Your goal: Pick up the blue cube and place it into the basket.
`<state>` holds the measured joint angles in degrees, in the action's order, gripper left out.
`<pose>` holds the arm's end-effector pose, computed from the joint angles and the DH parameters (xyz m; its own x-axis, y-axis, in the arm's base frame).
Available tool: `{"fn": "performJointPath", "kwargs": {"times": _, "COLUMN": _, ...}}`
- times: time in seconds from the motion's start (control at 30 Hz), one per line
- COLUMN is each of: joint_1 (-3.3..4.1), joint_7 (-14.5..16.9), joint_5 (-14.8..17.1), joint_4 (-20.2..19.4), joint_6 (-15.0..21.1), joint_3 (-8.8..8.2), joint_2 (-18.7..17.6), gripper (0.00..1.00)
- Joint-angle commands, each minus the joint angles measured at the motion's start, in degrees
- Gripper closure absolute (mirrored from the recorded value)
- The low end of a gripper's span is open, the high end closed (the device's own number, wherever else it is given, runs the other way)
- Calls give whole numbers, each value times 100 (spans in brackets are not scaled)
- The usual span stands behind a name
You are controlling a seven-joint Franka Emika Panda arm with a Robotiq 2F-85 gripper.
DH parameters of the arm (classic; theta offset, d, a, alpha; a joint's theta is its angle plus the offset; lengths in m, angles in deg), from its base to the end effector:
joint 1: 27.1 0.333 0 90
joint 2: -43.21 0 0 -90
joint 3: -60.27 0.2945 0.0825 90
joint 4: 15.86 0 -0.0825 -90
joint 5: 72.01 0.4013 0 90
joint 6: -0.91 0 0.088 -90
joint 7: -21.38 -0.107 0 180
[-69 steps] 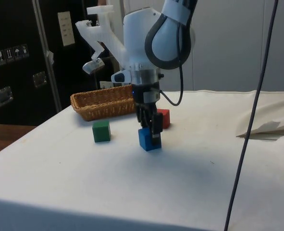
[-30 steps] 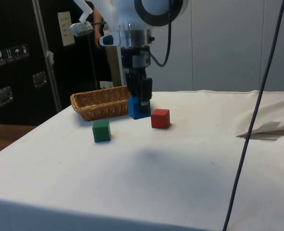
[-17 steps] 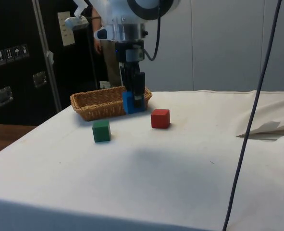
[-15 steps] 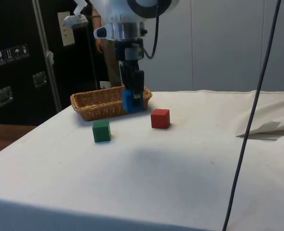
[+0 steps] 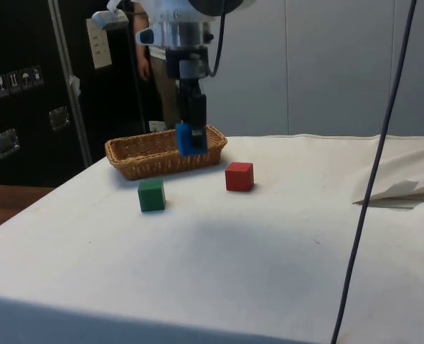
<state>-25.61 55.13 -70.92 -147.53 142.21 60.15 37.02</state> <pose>0.5383 0.0128 0.2731 0.8245 0.5630 0.0568 0.5627 -0.8263 0.0229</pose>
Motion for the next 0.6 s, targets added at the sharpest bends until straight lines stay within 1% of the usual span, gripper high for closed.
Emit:
{"fn": "performJointPath", "kwargs": {"times": 0.0, "joint_1": -11, "joint_7": -17, "joint_5": 29, "joint_4": 23, "joint_6": -69, "joint_3": -11, "joint_2": 29, "gripper": 100}}
{"fn": "performJointPath", "kwargs": {"times": 0.2, "joint_1": -6, "joint_7": -149, "joint_5": 17, "joint_4": 126, "joint_6": -223, "joint_3": -74, "joint_2": 115, "gripper": 100}}
{"fn": "performJointPath", "kwargs": {"times": 0.23, "joint_1": 0, "joint_7": -120, "joint_5": 0, "joint_4": 109, "joint_6": -172, "joint_3": -69, "joint_2": 97, "gripper": 100}}
{"fn": "performJointPath", "kwargs": {"times": 0.27, "joint_1": -6, "joint_7": -172, "joint_5": 17, "joint_4": 132, "joint_6": -235, "joint_3": -80, "joint_2": 126, "gripper": 100}}
{"fn": "performJointPath", "kwargs": {"times": 0.5, "joint_1": -11, "joint_7": -286, "joint_5": 86, "joint_4": 241, "joint_6": -252, "joint_3": -120, "joint_2": 115, "gripper": 100}}
{"fn": "performJointPath", "kwargs": {"times": 0.53, "joint_1": 0, "joint_7": -292, "joint_5": 29, "joint_4": 206, "joint_6": -206, "joint_3": -120, "joint_2": 126, "gripper": 100}}
{"fn": "performJointPath", "kwargs": {"times": 0.57, "joint_1": -11, "joint_7": -281, "joint_5": 109, "joint_4": 264, "joint_6": -241, "joint_3": -126, "joint_2": 97, "gripper": 100}}
